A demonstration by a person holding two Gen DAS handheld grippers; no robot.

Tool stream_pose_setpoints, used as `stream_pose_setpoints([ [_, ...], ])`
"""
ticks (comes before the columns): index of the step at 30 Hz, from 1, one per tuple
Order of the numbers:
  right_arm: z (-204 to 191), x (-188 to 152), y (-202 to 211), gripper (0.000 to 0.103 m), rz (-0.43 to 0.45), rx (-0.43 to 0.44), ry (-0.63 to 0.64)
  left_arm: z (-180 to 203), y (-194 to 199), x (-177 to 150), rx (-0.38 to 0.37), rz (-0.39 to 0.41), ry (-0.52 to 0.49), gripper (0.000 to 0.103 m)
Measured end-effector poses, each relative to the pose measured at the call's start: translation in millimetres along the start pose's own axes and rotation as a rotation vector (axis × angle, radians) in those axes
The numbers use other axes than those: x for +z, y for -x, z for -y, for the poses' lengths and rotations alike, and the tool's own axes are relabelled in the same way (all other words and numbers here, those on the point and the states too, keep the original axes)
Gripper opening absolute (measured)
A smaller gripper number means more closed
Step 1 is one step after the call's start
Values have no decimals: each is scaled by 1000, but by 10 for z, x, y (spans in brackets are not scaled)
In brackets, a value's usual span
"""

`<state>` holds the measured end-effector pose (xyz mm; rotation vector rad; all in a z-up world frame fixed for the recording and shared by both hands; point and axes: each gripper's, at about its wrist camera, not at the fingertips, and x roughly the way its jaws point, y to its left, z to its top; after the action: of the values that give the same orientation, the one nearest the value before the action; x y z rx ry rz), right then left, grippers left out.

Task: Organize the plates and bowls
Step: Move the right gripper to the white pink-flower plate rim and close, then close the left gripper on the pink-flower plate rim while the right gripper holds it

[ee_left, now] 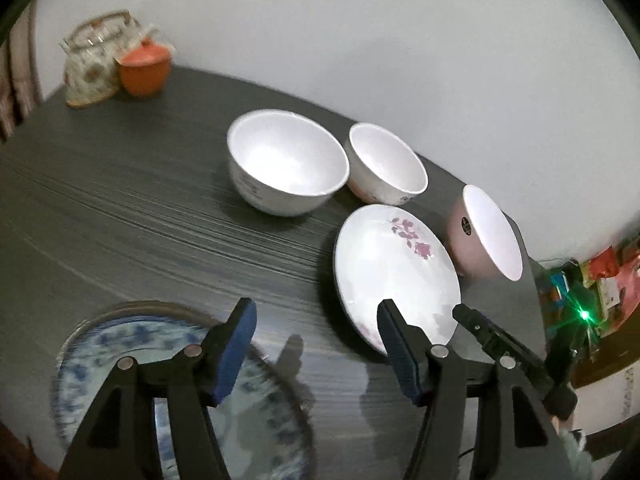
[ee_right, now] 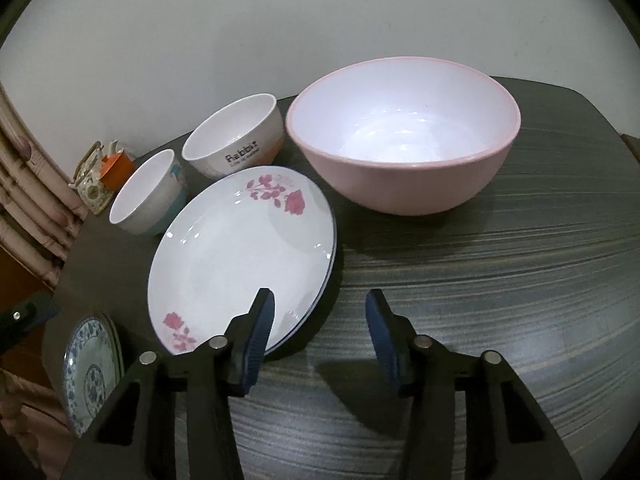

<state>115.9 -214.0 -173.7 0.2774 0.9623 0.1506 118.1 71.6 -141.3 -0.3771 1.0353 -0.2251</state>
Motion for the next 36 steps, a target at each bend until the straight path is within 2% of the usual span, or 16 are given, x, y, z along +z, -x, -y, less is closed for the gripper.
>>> stream_pose_setpoints([
  [9,79,111,-198,38,-19,24,-28,247,-576,159,11,-74,-10,64],
  [14,38,152,-274,31,-26,38,-8,270,-732,214,16,-79,3,64],
  [21,74,211,-379,27,-34,50,-28,196,-905,219,14,-120,47,63],
  [23,95,212,-398,26,-35,52,-34,204,-948,223,24,-123,41,56],
  [25,96,218,-418,24,-35,64,-33,209,-1010,226,36,-140,39,36],
  [27,87,219,-427,20,-33,58,-27,209,-1047,228,52,-144,45,34],
  [28,83,223,-438,19,-34,58,-27,222,-1032,240,58,-137,39,30],
  [33,78,252,-475,15,-44,69,-37,235,-1090,282,39,-167,54,17],
  [36,71,259,-487,14,-57,80,-43,251,-1054,283,51,-171,31,17],
])
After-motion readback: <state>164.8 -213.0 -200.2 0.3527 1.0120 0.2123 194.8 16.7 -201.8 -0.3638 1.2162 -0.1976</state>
